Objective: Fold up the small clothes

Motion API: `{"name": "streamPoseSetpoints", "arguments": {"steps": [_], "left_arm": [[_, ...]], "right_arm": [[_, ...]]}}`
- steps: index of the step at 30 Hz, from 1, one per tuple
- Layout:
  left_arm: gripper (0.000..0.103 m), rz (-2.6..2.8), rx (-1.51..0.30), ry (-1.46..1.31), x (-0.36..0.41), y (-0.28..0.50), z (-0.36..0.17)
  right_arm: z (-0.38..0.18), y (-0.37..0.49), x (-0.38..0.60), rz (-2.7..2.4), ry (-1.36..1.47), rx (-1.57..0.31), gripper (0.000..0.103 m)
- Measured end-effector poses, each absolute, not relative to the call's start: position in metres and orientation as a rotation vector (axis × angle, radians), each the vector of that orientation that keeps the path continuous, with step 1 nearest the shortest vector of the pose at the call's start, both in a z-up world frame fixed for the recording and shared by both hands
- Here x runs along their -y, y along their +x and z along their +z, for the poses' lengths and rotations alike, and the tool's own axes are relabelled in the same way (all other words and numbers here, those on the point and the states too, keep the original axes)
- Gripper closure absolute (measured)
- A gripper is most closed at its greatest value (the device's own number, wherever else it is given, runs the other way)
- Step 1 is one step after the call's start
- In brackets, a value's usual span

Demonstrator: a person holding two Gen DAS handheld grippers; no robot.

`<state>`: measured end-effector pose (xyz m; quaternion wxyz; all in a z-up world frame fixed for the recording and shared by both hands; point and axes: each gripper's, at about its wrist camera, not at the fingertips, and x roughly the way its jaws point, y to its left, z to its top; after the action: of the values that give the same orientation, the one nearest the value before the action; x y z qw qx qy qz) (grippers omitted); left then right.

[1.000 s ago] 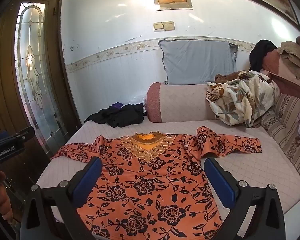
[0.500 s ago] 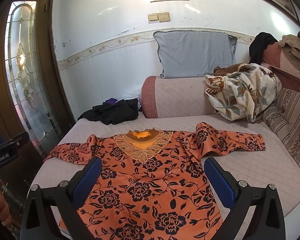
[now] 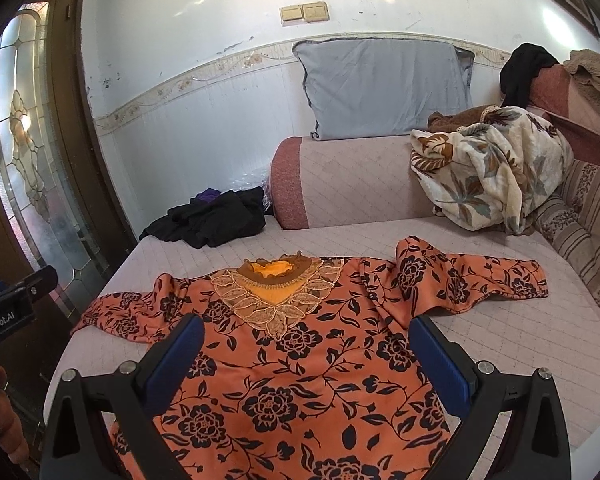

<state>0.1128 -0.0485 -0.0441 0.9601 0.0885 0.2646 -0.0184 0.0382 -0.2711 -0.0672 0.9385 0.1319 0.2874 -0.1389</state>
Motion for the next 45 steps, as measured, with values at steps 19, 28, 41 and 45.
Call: {"name": "streamPoseSetpoints", "arguments": {"steps": [19,28,41,45], "left_arm": [[0.0,-0.107,-1.015,0.174,0.105,0.242,-0.254],[0.0,-0.082,-0.999,0.335,0.106,0.249,-0.273],[0.0,-0.028,-0.891,0.272,0.094,0.268,-0.243],[0.0,0.076,-0.868,0.198,0.054,0.277,-0.226]], "right_arm": [[-0.242,0.031,0.563,-0.555,1.124,-0.508,0.006],[-0.315,0.014,0.68,-0.678,1.449,-0.296,0.045],[-0.246,0.065,0.675,-0.597,1.18,-0.259,0.094],[-0.161,0.096,0.593,-0.343,0.976,-0.192,0.094]]}}
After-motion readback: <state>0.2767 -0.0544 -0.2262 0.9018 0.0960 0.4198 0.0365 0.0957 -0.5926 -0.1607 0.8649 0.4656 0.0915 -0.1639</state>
